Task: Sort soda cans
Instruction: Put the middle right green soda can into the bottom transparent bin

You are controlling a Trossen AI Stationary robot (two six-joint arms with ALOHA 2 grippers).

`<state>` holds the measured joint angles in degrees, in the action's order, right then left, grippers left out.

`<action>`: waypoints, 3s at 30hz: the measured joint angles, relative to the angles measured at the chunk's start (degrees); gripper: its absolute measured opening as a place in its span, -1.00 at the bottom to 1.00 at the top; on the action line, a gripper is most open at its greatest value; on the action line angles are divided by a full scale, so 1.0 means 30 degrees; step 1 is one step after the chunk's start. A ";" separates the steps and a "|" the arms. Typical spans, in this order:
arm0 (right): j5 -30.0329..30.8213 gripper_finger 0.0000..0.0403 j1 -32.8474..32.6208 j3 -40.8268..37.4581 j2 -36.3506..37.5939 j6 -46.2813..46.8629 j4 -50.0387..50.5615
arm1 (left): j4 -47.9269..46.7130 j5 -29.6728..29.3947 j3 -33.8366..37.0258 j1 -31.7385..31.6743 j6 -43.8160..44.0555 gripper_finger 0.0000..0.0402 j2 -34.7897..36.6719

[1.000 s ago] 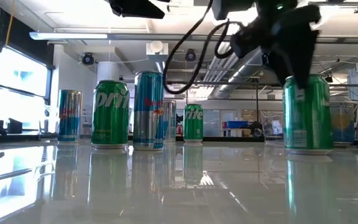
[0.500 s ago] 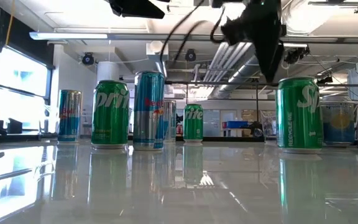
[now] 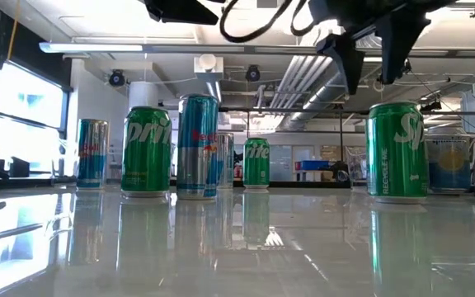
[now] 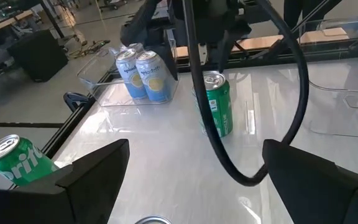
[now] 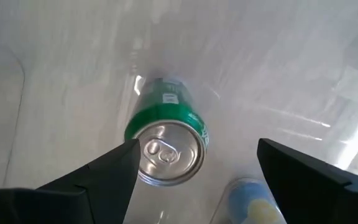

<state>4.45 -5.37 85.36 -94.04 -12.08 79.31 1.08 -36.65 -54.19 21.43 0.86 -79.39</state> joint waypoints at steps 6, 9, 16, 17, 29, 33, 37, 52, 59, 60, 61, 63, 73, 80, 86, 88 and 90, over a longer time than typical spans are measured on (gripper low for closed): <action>-0.0564 0.58 -0.0011 0.0000 -0.0428 -0.1064 0.0437 | -0.0007 -0.0005 0.0000 0.0000 -0.0007 0.82 0.0005; -0.0577 0.58 -0.0015 -0.0002 -0.0911 -0.0649 0.0584 | -0.0034 -0.0005 0.0000 0.0000 -0.0007 0.82 -0.0002; -0.0668 0.58 -0.0028 -0.0007 -0.1764 -0.0488 0.0807 | -0.0092 -0.0001 0.0000 0.0000 0.0000 0.82 -0.0002; -0.0672 0.58 -0.0049 -0.0007 -0.1803 -0.0490 0.0887 | -0.0097 0.0002 0.0000 0.0007 0.0016 0.82 -0.0002; -0.1145 0.58 -0.0219 -0.2208 -0.1880 0.0428 0.0203 | -0.0331 0.0009 0.0007 0.0022 0.0495 0.82 0.0001; -0.1298 0.58 -0.0044 -0.2193 -0.1909 0.3473 0.0208 | -0.0269 0.0002 0.0007 0.0022 0.0502 0.82 -0.0002; -0.2709 0.58 0.1215 -0.2208 -0.1931 1.0477 0.0209 | 0.0007 0.0002 0.0007 0.0022 0.0501 0.82 0.0002; -0.1611 0.58 0.2528 -0.2259 0.1256 1.5131 -0.2422 | 0.0313 0.0002 0.0007 0.0044 0.0510 0.82 -0.0002; -0.1532 0.58 0.2565 -0.2259 0.1311 1.4986 -0.2354 | 0.0300 0.0002 0.0007 0.0044 0.0507 0.82 0.0002; -0.1601 0.58 0.2564 -0.2259 0.1311 1.4565 -0.2314 | 0.0306 0.0002 0.0007 0.0036 0.0504 0.82 -0.0001; -0.1693 0.58 0.2499 -0.2259 0.1311 1.3823 -0.2243 | 0.0304 0.0002 0.0007 0.0039 0.0508 0.82 0.0000; -0.1632 0.58 0.2135 -0.2352 0.1334 1.1732 -0.2458 | 0.0298 0.0002 0.0007 0.0044 0.0503 0.82 -0.0002; 0.0681 0.58 0.2142 -0.6067 0.1348 0.9734 -0.5052 | 0.0044 0.0002 0.0007 0.0036 0.0503 0.82 -0.0002; 0.0899 0.58 0.4472 -0.8610 0.1348 1.2250 -0.7191 | 0.0058 0.0002 0.0007 0.0036 0.0319 0.82 -0.0002; -0.1357 0.58 0.4905 -0.9987 0.1352 1.2171 -0.8978 | 0.0072 0.0005 0.0007 0.0036 0.0293 0.82 -0.0001; -0.2025 0.58 0.4575 -0.9989 0.1347 1.2369 -0.9326 | 0.0080 0.0002 0.0007 0.0036 0.0277 0.82 -0.0002; -0.2313 0.58 0.4119 -0.9780 0.1341 1.2571 -0.9414 | 0.0080 0.0005 0.0007 0.0036 0.0270 0.82 -0.0002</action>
<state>-2.49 6.99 56.02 -90.02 25.64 51.07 1.32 -36.64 -54.17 21.54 1.67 -79.40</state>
